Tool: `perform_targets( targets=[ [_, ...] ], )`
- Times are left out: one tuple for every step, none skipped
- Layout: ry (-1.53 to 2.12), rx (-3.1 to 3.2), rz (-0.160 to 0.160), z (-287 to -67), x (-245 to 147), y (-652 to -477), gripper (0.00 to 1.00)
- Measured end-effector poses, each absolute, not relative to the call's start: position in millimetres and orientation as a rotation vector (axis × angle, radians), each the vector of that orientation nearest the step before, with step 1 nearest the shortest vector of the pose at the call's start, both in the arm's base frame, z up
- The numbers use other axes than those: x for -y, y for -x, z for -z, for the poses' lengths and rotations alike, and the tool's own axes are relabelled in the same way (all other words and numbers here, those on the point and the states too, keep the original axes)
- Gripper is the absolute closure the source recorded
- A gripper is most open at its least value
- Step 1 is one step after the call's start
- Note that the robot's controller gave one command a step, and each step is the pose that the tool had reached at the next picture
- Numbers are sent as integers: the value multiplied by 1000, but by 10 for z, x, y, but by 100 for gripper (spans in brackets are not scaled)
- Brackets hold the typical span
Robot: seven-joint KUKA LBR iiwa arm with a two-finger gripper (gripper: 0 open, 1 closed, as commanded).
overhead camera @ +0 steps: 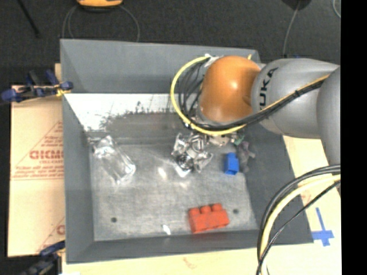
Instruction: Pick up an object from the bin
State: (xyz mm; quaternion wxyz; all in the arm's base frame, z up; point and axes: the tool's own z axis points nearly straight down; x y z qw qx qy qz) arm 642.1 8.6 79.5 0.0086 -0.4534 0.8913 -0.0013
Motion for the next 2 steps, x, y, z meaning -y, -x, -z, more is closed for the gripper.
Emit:
perform_targets(
  targets=[
    [1409, -2795, 8, -1344, -82, -6450, 100],
    [1399, -2801, 5, -1526, -79, -6469, 100]
  ],
)
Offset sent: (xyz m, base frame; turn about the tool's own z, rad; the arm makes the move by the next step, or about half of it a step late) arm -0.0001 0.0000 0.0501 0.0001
